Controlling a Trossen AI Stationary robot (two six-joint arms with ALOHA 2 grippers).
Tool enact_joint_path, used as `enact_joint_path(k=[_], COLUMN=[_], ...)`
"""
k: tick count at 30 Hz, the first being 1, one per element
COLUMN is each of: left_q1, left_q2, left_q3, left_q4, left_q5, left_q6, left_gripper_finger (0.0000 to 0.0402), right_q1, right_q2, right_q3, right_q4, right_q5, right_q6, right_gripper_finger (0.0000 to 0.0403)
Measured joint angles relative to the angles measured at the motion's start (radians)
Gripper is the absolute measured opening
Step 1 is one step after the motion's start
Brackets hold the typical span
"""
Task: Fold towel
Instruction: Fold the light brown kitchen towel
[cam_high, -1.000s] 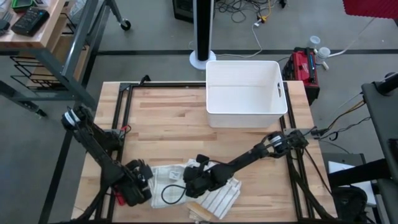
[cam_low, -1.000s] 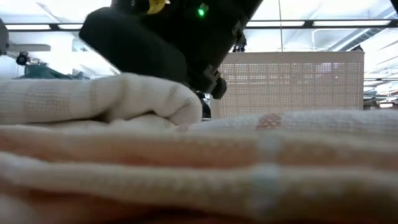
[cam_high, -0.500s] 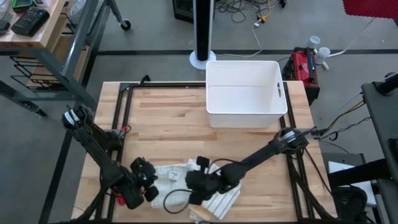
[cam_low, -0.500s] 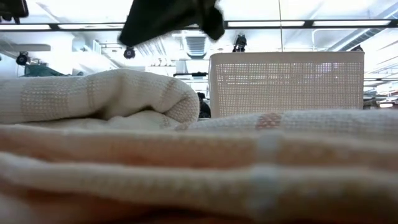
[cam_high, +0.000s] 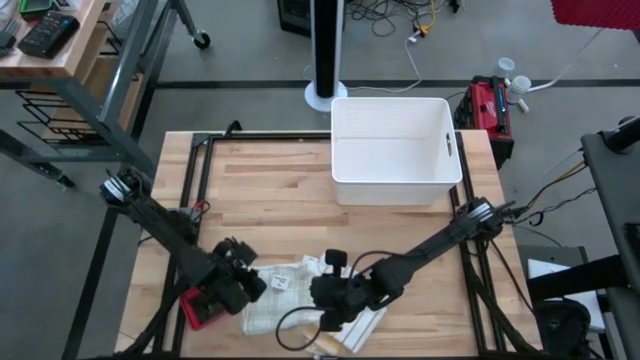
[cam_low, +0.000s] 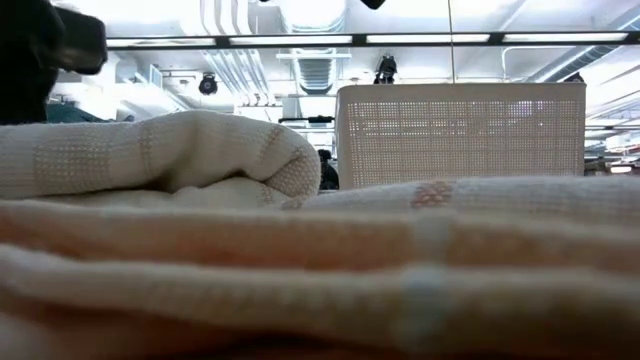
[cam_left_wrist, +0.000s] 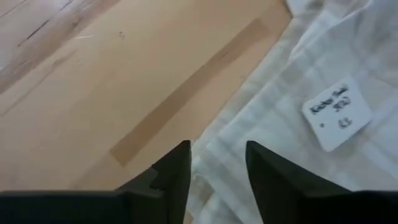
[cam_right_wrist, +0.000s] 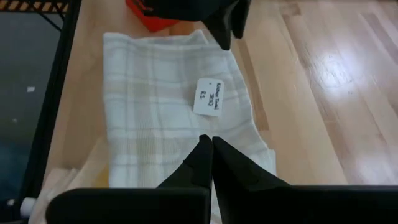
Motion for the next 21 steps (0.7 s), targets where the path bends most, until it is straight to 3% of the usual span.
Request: enact_joint_path(k=[6, 10, 16, 21], left_q1=[0.024, 0.024, 0.024, 0.024], left_q2=[0.0, 0.0, 0.0, 0.0], left_q3=[-0.037, -0.088, -0.161, -0.179], left_q4=[0.014, 0.111, 0.32, 0.329], left_q5=[0.067, 0.077, 0.078, 0.077], left_q6=[0.016, 0.017, 0.048, 0.052], left_gripper_finger=[0.0163, 0.0164, 0.014, 0.01], right_q1=[0.006, 0.014, 0.017, 0.016], right_q2=[0.003, 0.003, 0.004, 0.005], right_q3=[-0.003, -0.007, -0.007, -0.007], right_q4=[-0.02, -0.017, -0.003, -0.003], right_q5=[-0.004, -0.002, -0.001, 0.001], right_q6=[0.005, 0.008, 0.008, 0.008], right_gripper_finger=[0.0002, 0.0002, 0.0002, 0.0002])
